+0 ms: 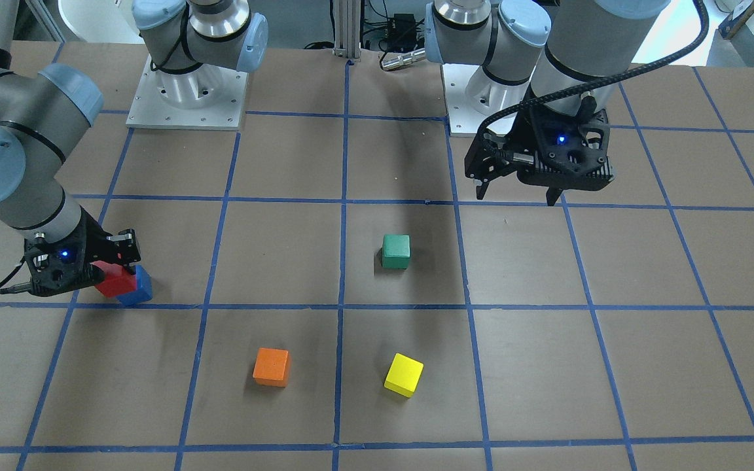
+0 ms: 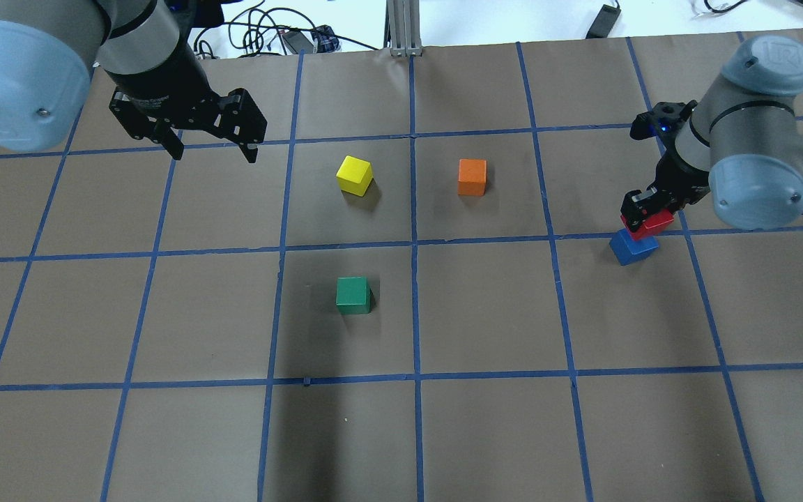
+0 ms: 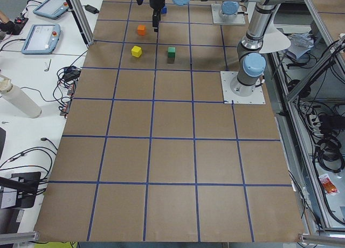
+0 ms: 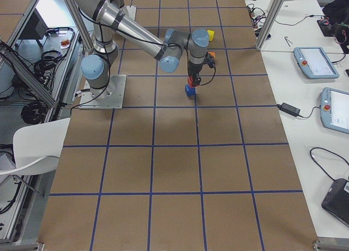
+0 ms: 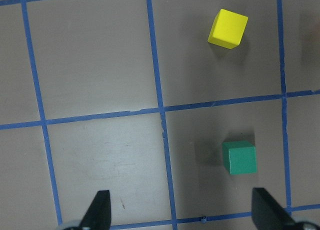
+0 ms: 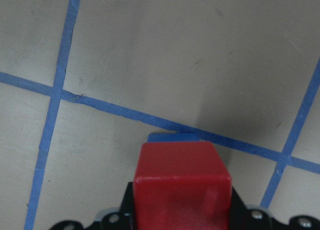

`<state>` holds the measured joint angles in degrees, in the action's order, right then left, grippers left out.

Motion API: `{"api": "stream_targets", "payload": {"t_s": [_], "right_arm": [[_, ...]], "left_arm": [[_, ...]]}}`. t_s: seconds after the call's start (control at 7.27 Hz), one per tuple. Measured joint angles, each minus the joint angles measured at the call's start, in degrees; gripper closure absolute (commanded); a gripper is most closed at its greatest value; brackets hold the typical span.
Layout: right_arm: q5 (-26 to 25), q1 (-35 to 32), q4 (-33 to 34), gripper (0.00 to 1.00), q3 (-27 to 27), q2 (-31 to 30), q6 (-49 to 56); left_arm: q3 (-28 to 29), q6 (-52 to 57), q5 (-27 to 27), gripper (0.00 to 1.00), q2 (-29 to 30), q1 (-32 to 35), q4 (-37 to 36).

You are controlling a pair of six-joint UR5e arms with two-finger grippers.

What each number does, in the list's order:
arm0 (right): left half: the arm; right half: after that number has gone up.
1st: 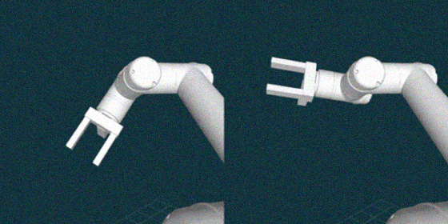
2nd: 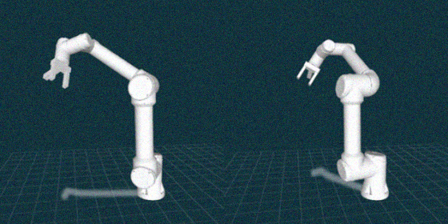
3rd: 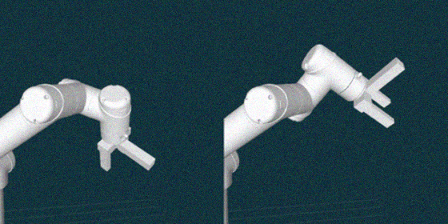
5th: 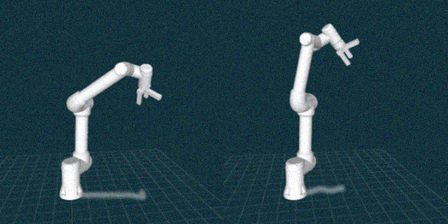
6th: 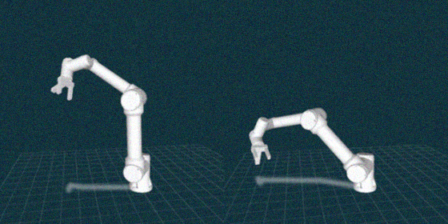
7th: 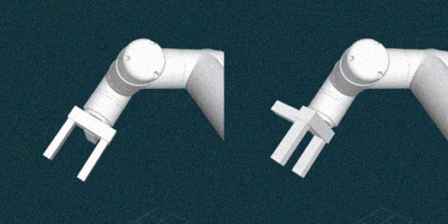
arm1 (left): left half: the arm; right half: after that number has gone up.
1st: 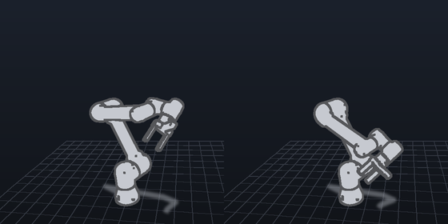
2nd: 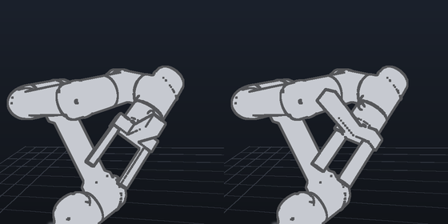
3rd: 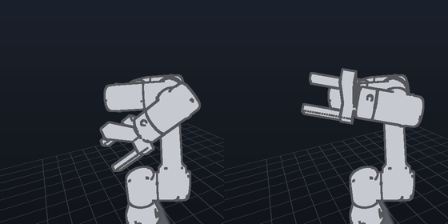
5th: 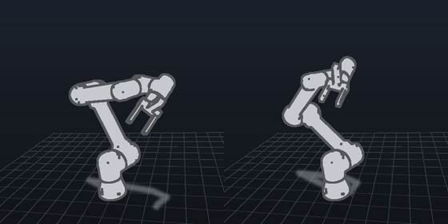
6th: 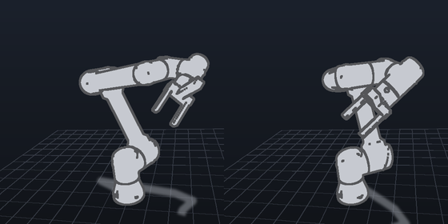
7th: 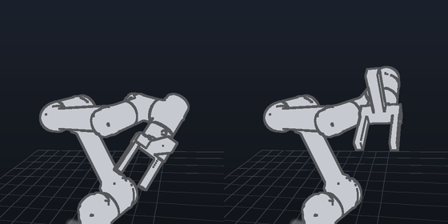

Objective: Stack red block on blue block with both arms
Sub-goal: 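Lower the red cube onto the blue cube with the right gripper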

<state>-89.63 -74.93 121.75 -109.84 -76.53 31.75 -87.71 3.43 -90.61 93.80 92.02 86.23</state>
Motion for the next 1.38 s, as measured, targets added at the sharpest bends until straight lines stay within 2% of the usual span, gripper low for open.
{"api": "stream_targets", "payload": {"t_s": [0.14, 0.28, 0.41, 0.55, 0.83, 1.24, 1.38], "right_arm": [[-0.03, 0.02, 0.66, 1.0, 0.04, 0.61, -0.12], [-0.1, 0.04, 0.96, 0.86, 0.04, 0.89, -0.27], [-0.19, 0.04, 1.09, 0.66, 0.01, 1.0, -0.35], [-0.29, 0.05, 1.16, 0.42, -0.04, 1.06, -0.44], [-0.38, 0.05, 1.04, 0.37, -0.1, 1.09, -0.57], [-0.66, 0.05, 0.22, 0.36, -0.14, 1.04, -0.81], [-1.3, 0.05, -0.02, 0.33, -0.15, 0.93, -0.86]], "left_arm": [[-0.01, 0.0, 0.0, 0.0, -0.01, 0.0, -0.01], [-0.01, 0.0, 0.01, 0.0, 0.0, 0.0, -0.01], [0.01, 0.0, 0.03, 0.0, 0.02, 0.0, -0.01], [0.02, 0.0, 0.03, 0.0, 0.02, 0.0, -0.01], [0.05, 0.0, 0.03, 0.0, -0.01, 0.0, -0.01], [0.08, 0.0, 0.01, 0.0, -0.02, 0.0, -0.01], [0.08, 0.0, 0.03, 0.0, -0.04, 0.0, -0.01]]}}
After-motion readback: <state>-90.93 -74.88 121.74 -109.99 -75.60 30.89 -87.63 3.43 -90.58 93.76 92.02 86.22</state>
